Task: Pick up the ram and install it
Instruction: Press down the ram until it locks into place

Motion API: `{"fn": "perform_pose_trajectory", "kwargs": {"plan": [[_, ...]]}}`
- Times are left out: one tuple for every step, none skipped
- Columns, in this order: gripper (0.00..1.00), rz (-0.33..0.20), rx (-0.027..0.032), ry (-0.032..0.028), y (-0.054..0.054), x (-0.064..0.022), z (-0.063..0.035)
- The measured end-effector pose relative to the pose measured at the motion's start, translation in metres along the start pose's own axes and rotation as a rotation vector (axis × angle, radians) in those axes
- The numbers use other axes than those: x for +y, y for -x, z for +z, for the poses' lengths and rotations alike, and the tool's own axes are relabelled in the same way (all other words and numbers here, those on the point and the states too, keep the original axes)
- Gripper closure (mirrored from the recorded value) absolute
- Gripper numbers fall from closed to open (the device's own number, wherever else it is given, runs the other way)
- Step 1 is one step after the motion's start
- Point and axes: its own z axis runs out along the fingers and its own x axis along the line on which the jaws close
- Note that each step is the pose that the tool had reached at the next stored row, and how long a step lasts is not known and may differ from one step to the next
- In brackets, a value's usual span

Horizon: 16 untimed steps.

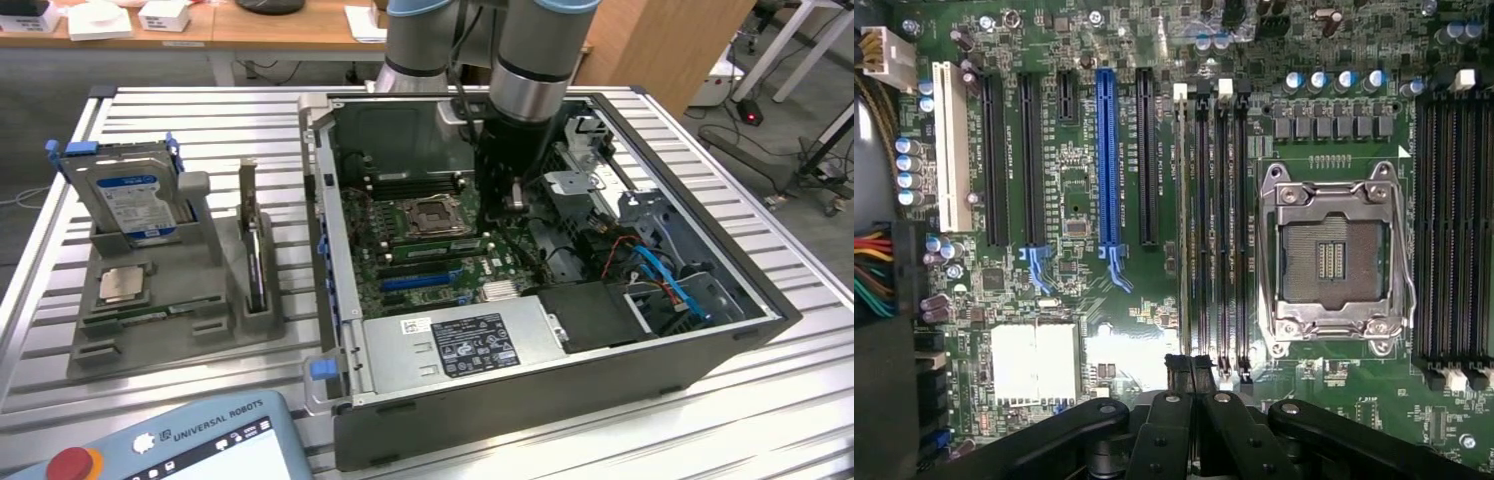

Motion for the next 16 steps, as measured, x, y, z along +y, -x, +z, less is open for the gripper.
{"fn": "perform_pose_trajectory", "kwargs": {"plan": [[0.90, 0.000, 0.0001, 0.0000, 0.0001, -0.0004, 0.0007], [0.90, 0.000, 0.0001, 0.0000, 0.0001, -0.0008, 0.0014], [0.90, 0.000, 0.0001, 0.0000, 0.0002, -0.0010, 0.0021], [0.90, 0.000, 0.0001, 0.0000, 0.0003, -0.0012, 0.0027], [0.90, 0.000, 0.0001, 0.0000, 0.0003, -0.0012, 0.0032], [0.90, 0.000, 0.0003, 0.0001, 0.0003, -0.0012, 0.0035], [0.90, 0.000, 0.0004, 0.0001, 0.0002, -0.0012, 0.0035], [0.90, 0.000, 0.0004, 0.0001, 0.0003, -0.0013, 0.0036], [0.90, 0.000, 0.0000, 0.0000, 0.0003, -0.0013, 0.0040], [0.90, 0.000, -0.0002, -0.0001, 0.0004, -0.0013, 0.0045], [0.90, 0.000, -0.0002, -0.0001, 0.0004, -0.0013, 0.0050], [0.90, 0.000, 0.0001, 0.0000, 0.0004, -0.0013, 0.0055], [0.90, 0.000, 0.0002, 0.0001, 0.0004, -0.0013, 0.0058], [0.90, 0.000, 0.0002, 0.0000, 0.0004, -0.0013, 0.0060], [0.90, 0.000, 0.0001, 0.0000, 0.0004, -0.0013, 0.0063], [0.90, 0.000, 0.0003, 0.0001, 0.0004, -0.0013, 0.0064]]}}
